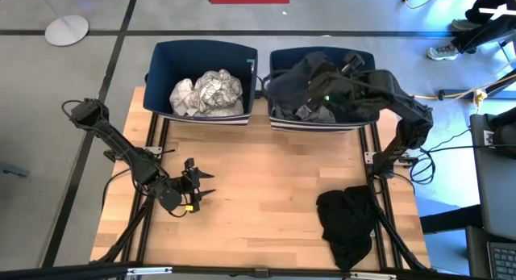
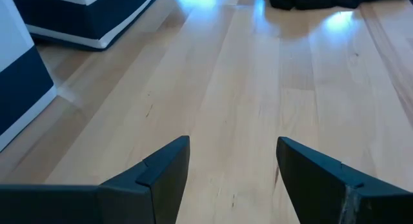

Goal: Sort clothes
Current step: Put the dark grey shorts into the left laundry organizer

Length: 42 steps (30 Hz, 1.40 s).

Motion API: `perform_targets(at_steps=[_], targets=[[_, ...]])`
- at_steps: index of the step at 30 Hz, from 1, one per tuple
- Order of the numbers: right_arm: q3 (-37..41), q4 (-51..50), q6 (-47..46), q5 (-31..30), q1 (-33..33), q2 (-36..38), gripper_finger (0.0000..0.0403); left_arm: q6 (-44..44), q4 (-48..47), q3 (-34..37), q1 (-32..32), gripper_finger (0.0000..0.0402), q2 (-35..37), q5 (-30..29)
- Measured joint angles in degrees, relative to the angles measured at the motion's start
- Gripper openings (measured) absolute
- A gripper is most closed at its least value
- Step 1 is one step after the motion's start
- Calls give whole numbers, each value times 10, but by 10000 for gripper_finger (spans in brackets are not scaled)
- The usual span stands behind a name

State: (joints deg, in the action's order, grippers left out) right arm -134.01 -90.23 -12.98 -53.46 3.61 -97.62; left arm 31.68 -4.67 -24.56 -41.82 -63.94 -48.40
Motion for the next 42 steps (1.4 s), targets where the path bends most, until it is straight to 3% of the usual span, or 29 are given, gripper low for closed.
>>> perform_targets(at_steps=[7,15,29,34,42], targets=[[6,2,-2,11,69,3,24,7,-7,0,-1,223,0,0],[23,3,-32,82,150,4,24,11,-7,0,-1,223,0,0],[282,55,-143,93,252,7,27,19,-7,0,-1,223,0,4],[350,73,-151,112,268,6,69,19,-7,0,-1,223,0,4],[346,74,-141,161,280,6,193,13,-7,0,-1,223,0,4]])
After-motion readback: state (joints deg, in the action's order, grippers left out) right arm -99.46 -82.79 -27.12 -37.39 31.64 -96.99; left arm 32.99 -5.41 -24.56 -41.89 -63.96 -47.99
